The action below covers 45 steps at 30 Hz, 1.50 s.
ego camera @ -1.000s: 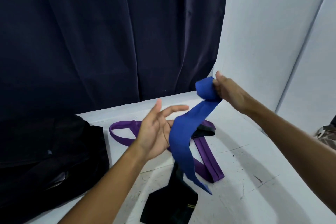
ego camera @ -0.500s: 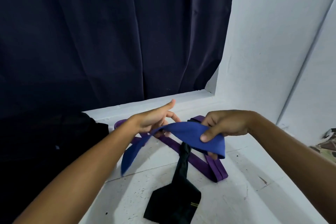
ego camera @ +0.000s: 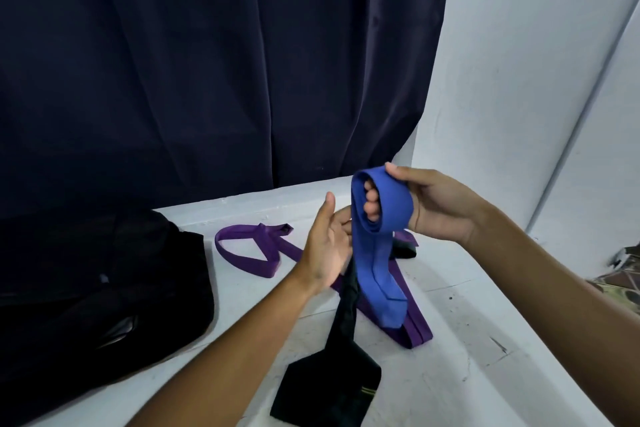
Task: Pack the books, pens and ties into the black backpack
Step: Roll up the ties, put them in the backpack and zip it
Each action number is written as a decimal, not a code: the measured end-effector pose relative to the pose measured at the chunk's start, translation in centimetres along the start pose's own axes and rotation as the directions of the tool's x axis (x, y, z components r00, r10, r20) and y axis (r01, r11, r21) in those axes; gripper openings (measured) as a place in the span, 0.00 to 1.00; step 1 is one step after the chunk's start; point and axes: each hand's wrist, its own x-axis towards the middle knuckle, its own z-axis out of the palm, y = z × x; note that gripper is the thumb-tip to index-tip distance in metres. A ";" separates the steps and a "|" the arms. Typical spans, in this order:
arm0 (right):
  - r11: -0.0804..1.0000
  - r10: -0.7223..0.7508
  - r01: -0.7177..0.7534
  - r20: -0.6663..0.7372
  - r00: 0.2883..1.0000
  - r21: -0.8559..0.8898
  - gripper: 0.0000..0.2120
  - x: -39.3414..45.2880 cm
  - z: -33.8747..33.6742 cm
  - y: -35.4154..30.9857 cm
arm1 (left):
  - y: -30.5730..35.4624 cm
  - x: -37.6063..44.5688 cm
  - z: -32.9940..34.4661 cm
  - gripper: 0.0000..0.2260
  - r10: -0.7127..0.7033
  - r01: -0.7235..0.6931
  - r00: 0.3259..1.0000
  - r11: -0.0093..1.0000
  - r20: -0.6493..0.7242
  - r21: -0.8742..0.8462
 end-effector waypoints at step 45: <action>0.983 0.047 -0.015 0.174 0.984 -0.181 0.13 0.2 -2.1 8.2 | -0.2 -0.5 -1.8 0.10 0.016 0.003 0.999 0.893 -0.037 0.449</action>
